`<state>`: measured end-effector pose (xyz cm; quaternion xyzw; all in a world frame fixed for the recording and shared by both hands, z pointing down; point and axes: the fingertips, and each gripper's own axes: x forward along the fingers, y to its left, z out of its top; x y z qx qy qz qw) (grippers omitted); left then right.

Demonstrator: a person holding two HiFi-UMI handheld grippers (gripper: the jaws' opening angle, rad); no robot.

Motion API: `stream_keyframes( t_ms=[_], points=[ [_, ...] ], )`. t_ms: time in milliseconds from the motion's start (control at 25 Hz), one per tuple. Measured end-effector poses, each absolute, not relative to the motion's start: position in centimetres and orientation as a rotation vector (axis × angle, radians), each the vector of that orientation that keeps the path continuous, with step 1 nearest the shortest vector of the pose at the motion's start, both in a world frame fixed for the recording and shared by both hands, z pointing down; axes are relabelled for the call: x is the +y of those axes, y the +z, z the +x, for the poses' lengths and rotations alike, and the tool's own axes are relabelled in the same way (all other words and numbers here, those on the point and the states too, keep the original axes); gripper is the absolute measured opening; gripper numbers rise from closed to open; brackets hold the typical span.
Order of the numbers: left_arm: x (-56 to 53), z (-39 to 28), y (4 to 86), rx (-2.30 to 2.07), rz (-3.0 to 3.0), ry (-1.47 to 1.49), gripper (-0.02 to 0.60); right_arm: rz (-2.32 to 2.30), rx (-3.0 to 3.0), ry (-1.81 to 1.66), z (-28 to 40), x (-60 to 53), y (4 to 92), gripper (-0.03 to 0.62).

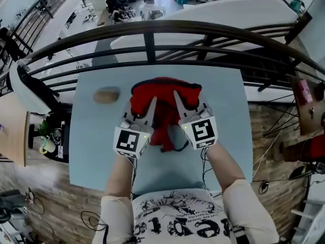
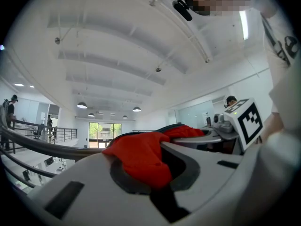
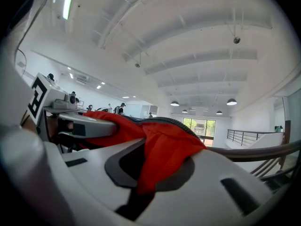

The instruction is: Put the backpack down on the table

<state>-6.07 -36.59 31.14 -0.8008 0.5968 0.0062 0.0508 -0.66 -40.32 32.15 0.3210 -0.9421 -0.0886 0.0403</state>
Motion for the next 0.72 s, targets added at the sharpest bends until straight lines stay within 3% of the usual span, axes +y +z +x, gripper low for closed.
stream_keyframes(
  t_ms=[720],
  points=[
    [-40.0, -7.3, 36.8, 1.876, -2.489, 0.02, 0.031, 0.958, -2.849, -0.227, -1.7, -43.5, 37.4, 0.023]
  ],
)
